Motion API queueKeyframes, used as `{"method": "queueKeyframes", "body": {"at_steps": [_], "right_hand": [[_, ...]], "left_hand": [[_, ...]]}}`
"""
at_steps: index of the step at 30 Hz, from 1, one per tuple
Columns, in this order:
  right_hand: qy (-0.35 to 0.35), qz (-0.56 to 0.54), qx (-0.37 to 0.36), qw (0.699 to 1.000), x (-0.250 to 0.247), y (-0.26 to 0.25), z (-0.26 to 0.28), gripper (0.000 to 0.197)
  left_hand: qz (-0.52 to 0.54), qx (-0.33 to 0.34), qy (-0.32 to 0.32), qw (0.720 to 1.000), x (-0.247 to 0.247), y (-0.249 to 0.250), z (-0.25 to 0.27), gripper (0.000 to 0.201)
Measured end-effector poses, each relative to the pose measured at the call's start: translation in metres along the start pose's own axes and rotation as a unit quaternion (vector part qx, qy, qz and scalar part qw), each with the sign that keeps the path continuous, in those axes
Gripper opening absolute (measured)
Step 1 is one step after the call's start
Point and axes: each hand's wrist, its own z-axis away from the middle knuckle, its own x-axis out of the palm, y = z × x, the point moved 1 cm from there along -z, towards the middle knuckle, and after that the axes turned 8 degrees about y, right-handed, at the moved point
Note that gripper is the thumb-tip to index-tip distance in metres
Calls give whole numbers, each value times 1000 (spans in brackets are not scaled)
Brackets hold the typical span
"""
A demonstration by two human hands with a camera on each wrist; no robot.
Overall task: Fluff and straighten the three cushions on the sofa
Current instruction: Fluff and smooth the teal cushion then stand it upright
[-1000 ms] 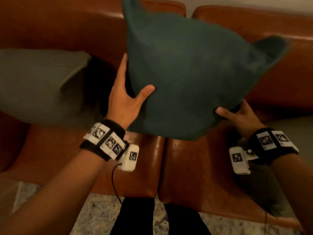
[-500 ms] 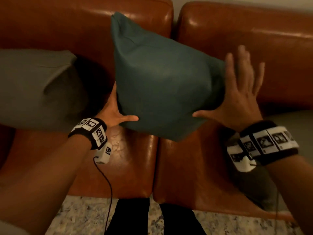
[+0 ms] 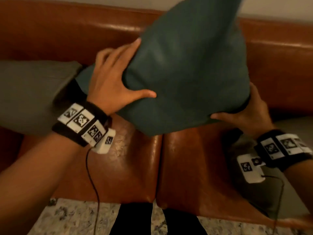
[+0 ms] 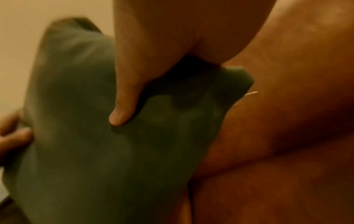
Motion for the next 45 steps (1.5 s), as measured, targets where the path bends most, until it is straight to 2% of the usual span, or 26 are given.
{"method": "queueKeyframes", "body": {"at_steps": [3,6,8,10,12,14,16,18,20,23,26,30,34,36,39,45], "right_hand": [[-31,-30,94,995,44,39,8,138],[-77,-89,116,986,81,63,13,137],[-99,-129,113,980,93,73,14,143],[-115,-147,107,976,95,81,14,153],[-134,-141,98,976,91,90,15,151],[-132,-126,68,981,84,95,16,145],[-102,-105,42,988,75,91,19,148],[-74,-109,29,991,70,85,20,153],[-52,-134,22,989,67,76,19,150],[-27,-186,27,982,60,61,13,139],[-58,-213,51,974,59,52,11,133],[-87,-198,84,973,83,55,15,133],[-70,-200,95,973,93,60,19,130],[-62,-192,83,976,90,60,21,131],[-54,-188,66,978,86,60,25,132],[-73,-191,87,975,95,49,19,135]], "left_hand": [[-102,64,-35,992,14,8,-22,119],[-142,16,-21,990,39,7,7,131],[-124,-68,24,990,48,2,47,138],[-74,-191,66,977,53,-7,94,144],[36,-313,99,944,59,-18,139,149],[142,-408,95,897,64,-20,161,153],[212,-455,72,862,68,-17,160,146],[277,-439,28,855,72,-16,143,120],[276,-430,5,860,73,-19,125,101],[221,-416,10,882,55,-24,104,110],[188,-392,5,901,38,-32,86,115],[206,-398,-67,892,49,-46,81,115],[249,-400,-88,878,59,-54,94,125],[253,-409,-88,872,59,-58,99,129],[243,-411,-61,876,55,-64,109,121],[255,-422,-46,869,61,-65,118,115]]}}
